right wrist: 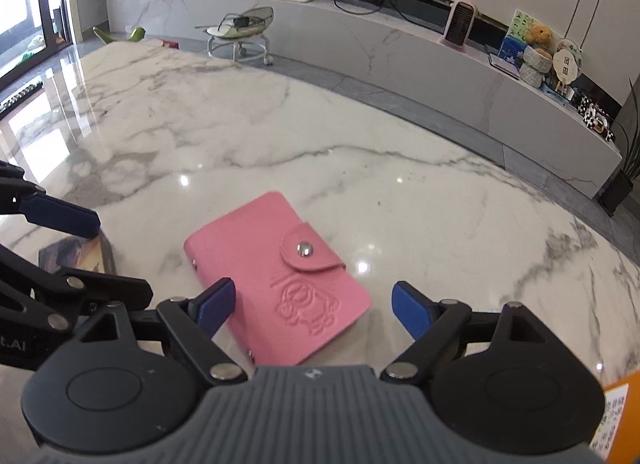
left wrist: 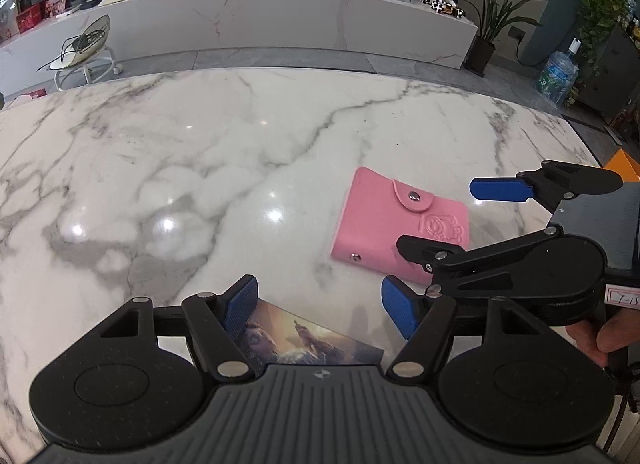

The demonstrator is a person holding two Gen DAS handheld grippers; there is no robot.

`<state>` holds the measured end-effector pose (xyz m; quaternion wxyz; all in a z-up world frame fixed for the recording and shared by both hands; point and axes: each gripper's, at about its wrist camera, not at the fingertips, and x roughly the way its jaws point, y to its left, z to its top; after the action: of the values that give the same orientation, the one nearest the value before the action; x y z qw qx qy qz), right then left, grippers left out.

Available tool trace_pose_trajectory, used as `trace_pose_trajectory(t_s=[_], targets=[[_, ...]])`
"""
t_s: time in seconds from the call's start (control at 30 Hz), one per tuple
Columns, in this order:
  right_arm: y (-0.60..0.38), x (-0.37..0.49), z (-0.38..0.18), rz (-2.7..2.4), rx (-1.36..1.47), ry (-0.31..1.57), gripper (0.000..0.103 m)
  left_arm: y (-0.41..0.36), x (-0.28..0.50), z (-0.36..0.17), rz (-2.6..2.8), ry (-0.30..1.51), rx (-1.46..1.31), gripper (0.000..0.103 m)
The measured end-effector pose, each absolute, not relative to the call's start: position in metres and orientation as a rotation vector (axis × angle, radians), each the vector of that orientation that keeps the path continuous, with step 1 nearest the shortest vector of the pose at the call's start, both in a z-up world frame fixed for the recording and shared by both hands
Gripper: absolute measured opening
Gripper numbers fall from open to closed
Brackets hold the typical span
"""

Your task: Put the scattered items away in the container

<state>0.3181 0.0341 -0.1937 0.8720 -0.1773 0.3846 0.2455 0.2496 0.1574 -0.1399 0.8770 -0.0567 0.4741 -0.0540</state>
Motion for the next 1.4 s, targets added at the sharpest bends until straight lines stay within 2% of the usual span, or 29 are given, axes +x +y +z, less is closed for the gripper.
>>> trace_pose_trajectory(t_s=[0.2, 0.43, 0.6, 0.67, 0.7, 0.77, 0.8, 1.0, 1.03, 1.07, 1.13, 1.2, 1.23, 1.3, 1.33, 1.37, 1.4], targets=[[0.037, 0.333, -0.196, 0.545, -0.294, 0.819, 0.088, 0.156, 0.252, -0.145, -0.072, 0.993, -0.076, 0.08], [0.036, 0.336, -0.202, 0.545, -0.205, 0.853, 0.088, 0.167, 0.252, -0.151, -0.107, 1.009, -0.161, 0.078], [0.027, 0.323, -0.2, 0.521, -0.168, 0.895, 0.078, 0.153, 0.242, -0.161, -0.182, 1.052, -0.171, 0.071], [0.023, 0.313, -0.198, 0.506, -0.156, 0.91, 0.069, 0.135, 0.236, -0.161, -0.213, 1.052, -0.086, 0.071], [0.021, 0.307, -0.197, 0.498, -0.152, 0.917, 0.067, 0.127, 0.234, -0.161, -0.232, 1.052, -0.052, 0.069], [0.016, 0.294, -0.194, 0.481, -0.148, 0.93, 0.055, 0.115, 0.227, -0.161, -0.269, 1.054, -0.01, 0.065], [0.014, 0.288, -0.192, 0.472, -0.146, 0.937, 0.053, 0.11, 0.223, -0.161, -0.287, 1.055, 0.006, 0.063], [0.0, 0.254, -0.192, 0.427, -0.146, 0.993, 0.028, 0.102, 0.204, -0.159, -0.293, 1.065, 0.024, 0.061], [-0.002, 0.251, -0.195, 0.422, -0.151, 1.016, 0.008, 0.103, 0.201, -0.158, -0.275, 1.062, 0.021, 0.061], [-0.003, 0.248, -0.199, 0.408, -0.151, 1.044, 0.0, 0.106, 0.197, -0.155, -0.254, 1.053, 0.016, 0.062], [-0.01, 0.242, -0.201, 0.392, -0.125, 1.06, 0.0, 0.11, 0.191, -0.147, -0.223, 1.038, -0.004, 0.066], [-0.013, 0.238, -0.197, 0.387, -0.111, 1.06, 0.001, 0.114, 0.185, -0.141, -0.198, 1.038, -0.042, 0.075], [-0.013, 0.237, -0.194, 0.38, -0.112, 1.05, 0.006, 0.115, 0.183, -0.14, -0.187, 1.045, -0.06, 0.076], [-0.012, 0.234, -0.187, 0.368, -0.116, 1.027, 0.009, 0.116, 0.178, -0.139, -0.152, 1.064, -0.094, 0.077], [-0.011, 0.233, -0.182, 0.365, -0.119, 1.013, 0.016, 0.117, 0.177, -0.139, -0.123, 1.072, -0.109, 0.077], [-0.011, 0.232, -0.177, 0.366, -0.12, 0.997, 0.031, 0.118, 0.175, -0.14, -0.094, 1.082, -0.122, 0.077], [-0.011, 0.23, -0.172, 0.366, -0.12, 0.985, 0.037, 0.119, 0.173, -0.14, -0.071, 1.093, -0.133, 0.077]])
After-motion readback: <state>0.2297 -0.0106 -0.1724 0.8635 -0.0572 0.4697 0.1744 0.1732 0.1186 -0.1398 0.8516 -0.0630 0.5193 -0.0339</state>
